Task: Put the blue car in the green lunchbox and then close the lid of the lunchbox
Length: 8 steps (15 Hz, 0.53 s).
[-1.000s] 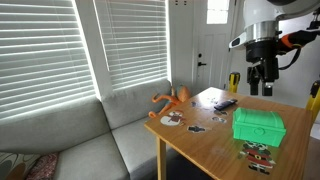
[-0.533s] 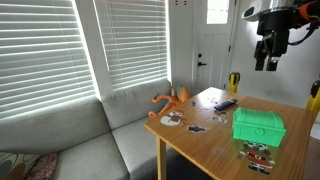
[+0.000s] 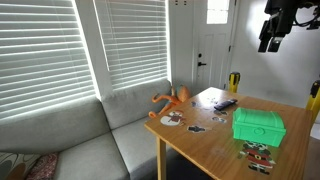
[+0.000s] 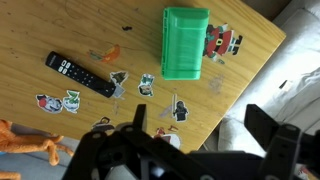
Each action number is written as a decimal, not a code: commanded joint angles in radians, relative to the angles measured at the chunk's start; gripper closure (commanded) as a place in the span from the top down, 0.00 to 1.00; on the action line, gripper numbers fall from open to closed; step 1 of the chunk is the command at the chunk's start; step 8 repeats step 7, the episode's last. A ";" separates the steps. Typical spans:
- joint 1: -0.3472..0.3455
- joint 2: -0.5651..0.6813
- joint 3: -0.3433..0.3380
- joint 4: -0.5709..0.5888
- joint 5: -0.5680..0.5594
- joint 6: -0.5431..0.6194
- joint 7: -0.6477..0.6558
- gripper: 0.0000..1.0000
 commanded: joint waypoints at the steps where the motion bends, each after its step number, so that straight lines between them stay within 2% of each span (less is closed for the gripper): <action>1: 0.021 -0.001 -0.017 0.009 -0.008 -0.001 0.009 1.00; 8: 0.021 -0.002 -0.017 0.019 -0.012 -0.001 0.015 1.00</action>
